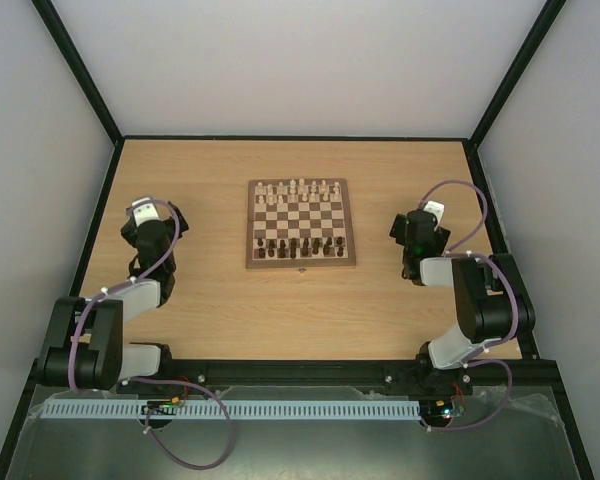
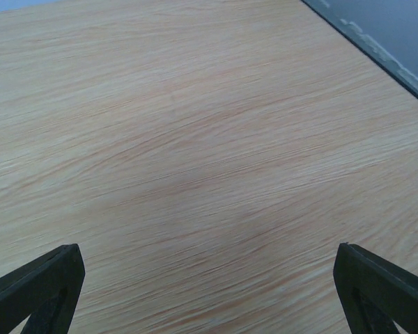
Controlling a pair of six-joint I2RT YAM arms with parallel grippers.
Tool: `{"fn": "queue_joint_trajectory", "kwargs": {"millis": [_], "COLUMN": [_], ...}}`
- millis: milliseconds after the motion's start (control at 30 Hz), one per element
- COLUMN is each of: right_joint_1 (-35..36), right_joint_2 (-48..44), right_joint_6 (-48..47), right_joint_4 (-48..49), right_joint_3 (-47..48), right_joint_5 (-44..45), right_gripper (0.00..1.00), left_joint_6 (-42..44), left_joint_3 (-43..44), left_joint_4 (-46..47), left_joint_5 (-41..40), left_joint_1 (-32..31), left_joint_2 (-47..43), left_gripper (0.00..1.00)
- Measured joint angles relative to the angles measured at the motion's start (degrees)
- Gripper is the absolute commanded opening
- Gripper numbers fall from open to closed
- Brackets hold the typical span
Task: Set up the chess pieces on the board
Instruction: Reset both arms
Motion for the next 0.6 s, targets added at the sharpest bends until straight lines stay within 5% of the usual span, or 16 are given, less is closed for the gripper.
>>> {"fn": "queue_joint_trajectory", "kwargs": {"millis": [233,600], "right_joint_1": [-0.31,-1.20], "right_joint_2": [-7.48,-5.40], "right_joint_6": [0.66,-0.20], "right_joint_4": [3.63,10.64], "right_joint_3": [-7.69,-8.24], "right_joint_5": [-1.09,-2.12], "right_gripper": [0.99,0.99], "left_joint_6": [0.33,2.01], "left_joint_3": [0.02,0.11], "left_joint_4": [0.15,1.51], "left_joint_5": [3.04,9.46], "left_joint_1": [1.05,2.43], "left_joint_2": [0.04,6.62], "left_gripper": [1.00,1.00]}}
